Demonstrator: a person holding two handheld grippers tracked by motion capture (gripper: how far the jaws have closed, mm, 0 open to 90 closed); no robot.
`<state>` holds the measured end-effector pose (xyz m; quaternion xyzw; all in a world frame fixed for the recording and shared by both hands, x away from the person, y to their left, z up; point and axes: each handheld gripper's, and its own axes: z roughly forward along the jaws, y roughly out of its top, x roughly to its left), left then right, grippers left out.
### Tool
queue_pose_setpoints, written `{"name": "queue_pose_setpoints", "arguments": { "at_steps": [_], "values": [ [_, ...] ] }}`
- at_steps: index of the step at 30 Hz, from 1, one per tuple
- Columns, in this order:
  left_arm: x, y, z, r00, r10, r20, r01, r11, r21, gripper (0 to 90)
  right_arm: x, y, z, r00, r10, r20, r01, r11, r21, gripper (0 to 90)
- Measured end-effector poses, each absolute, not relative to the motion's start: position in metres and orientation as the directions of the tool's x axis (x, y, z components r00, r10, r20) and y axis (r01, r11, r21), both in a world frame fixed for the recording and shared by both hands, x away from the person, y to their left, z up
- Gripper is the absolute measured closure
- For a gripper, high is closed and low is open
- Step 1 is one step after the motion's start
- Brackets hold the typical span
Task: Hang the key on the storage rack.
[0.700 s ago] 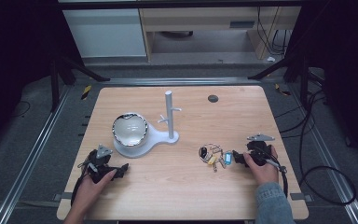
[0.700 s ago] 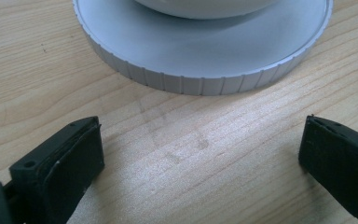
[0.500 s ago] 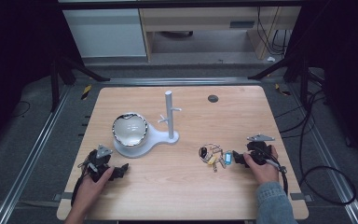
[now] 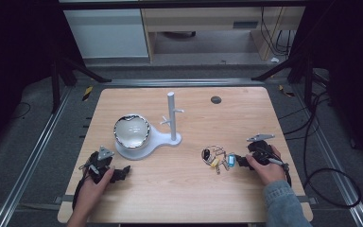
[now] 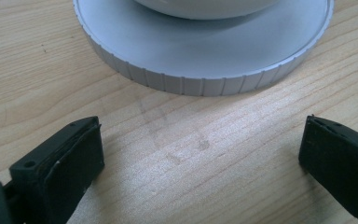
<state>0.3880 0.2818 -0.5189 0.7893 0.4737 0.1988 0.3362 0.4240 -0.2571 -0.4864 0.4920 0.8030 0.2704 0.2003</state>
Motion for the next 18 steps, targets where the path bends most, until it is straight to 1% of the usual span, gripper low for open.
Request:
{"name": "queue_pose_setpoints", "arguments": {
  "at_steps": [1,5,9,12,14,18],
  "values": [
    [0.388,0.282,-0.519,0.472,0.881,-0.005,0.614,-0.325,0.719,0.0,0.425,-0.257,-0.482,-0.444,0.893,-0.069,0.679,0.386,0.625,13.5],
    [0.388,0.282,-0.519,0.472,0.882,-0.005,0.615,-0.325,0.718,0.0,0.428,-0.259,-0.464,-0.485,0.872,-0.061,0.68,0.42,0.601,14.8],
    [0.388,0.282,-0.519,0.472,0.881,-0.006,0.614,-0.324,0.719,0.0,0.431,-0.258,-0.451,-0.532,0.844,-0.068,0.677,0.473,0.564,20.1],
    [0.388,0.282,-0.519,0.472,0.881,-0.006,0.616,-0.325,0.718,0.0,0.434,-0.254,-0.441,-0.569,0.819,-0.078,0.663,0.513,0.545,26.9],
    [0.388,0.282,-0.519,0.472,0.881,-0.006,0.615,-0.325,0.718,0.0,0.436,-0.251,-0.437,-0.592,0.802,-0.08,0.653,0.536,0.535,34.2],
    [0.388,0.282,-0.519,0.472,0.882,-0.006,0.616,-0.325,0.718,0.0,0.442,-0.239,-0.432,-0.653,0.752,-0.086,0.63,0.603,0.489,46.0]
  ]
}}
